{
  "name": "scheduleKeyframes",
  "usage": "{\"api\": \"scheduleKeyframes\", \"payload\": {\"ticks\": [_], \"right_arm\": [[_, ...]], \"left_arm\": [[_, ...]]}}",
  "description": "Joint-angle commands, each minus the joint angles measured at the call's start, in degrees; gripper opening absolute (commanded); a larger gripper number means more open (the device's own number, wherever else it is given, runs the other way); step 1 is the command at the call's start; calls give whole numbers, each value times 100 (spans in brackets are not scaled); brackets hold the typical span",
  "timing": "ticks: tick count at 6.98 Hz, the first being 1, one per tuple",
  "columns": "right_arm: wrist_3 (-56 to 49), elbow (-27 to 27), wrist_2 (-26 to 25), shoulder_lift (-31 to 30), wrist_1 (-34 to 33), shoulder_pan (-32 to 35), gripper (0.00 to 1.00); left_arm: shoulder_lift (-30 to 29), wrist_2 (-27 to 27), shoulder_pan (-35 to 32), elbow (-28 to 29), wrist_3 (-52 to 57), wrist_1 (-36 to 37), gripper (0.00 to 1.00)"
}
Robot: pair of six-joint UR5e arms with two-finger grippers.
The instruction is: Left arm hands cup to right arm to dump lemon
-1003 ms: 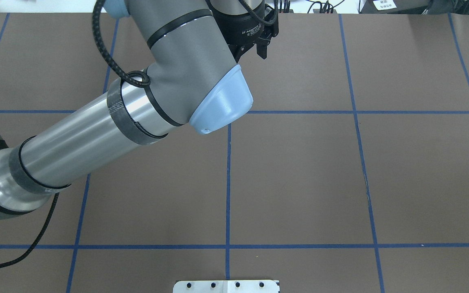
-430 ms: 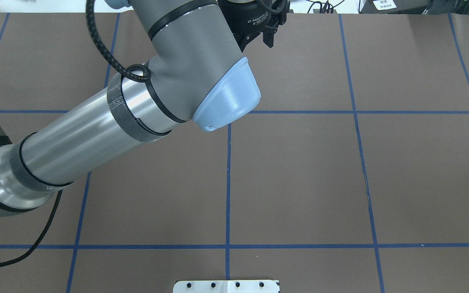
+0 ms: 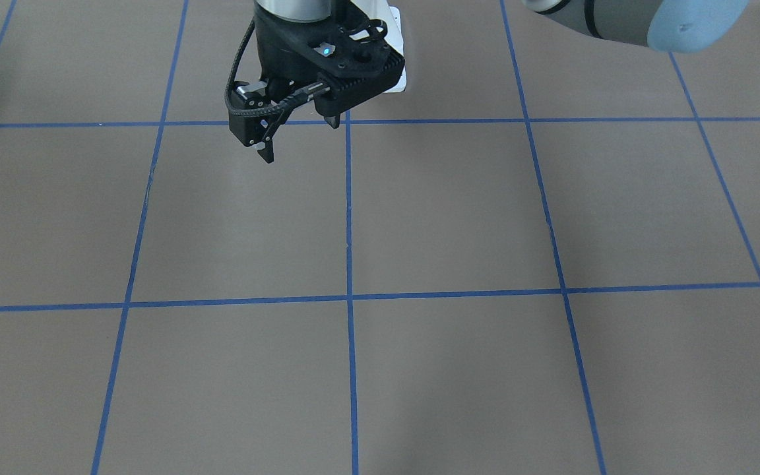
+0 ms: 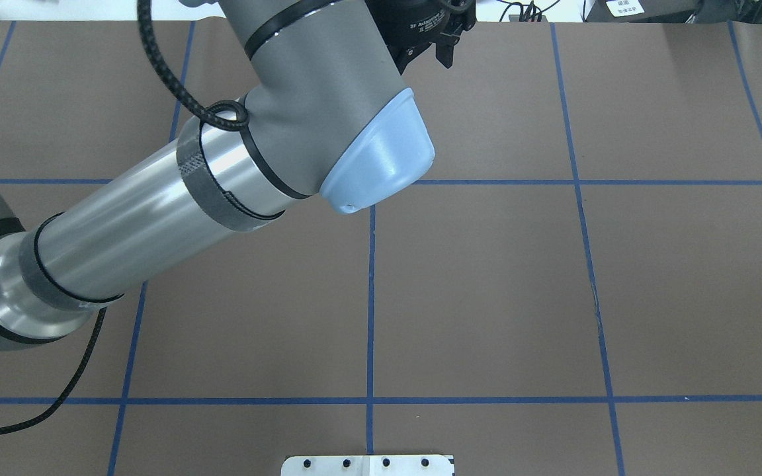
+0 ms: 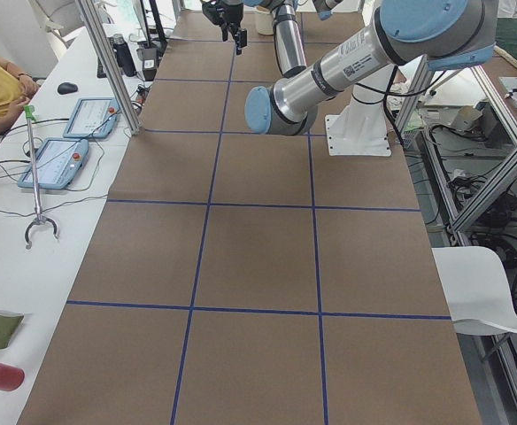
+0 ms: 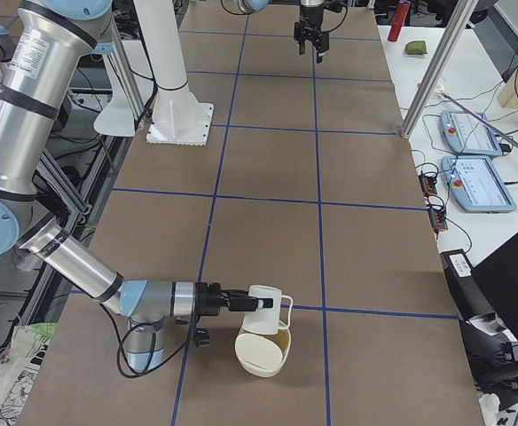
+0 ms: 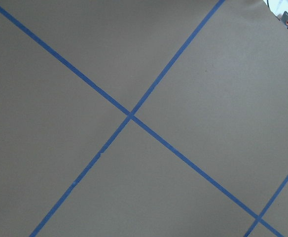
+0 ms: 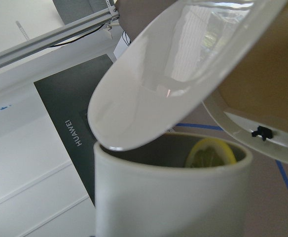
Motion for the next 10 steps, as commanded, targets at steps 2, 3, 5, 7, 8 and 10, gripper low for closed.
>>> {"api": "scheduleKeyframes", "payload": {"ticks": [2,3,5,7,8,10], "right_arm": [[671,-3,245,-27,199,285,25],[864,84,829,43,190,704,25],[125,373,1185,236,86,734,25],[-948,917,1222,403,-658,725,26],[-1571,1138,1231,639,-1080,691,26],[-2288,1166,1135,1323,-1688,533,27]], "left_arm": [[-22,107,0,-9,71,30,100],[-40,107,0,-9,71,30,100],[-58,107,-27,17,97,39,100],[-49,90,-53,34,97,30,100],[-40,81,-44,35,97,30,100],[-23,98,-53,87,228,-5,100]]}}
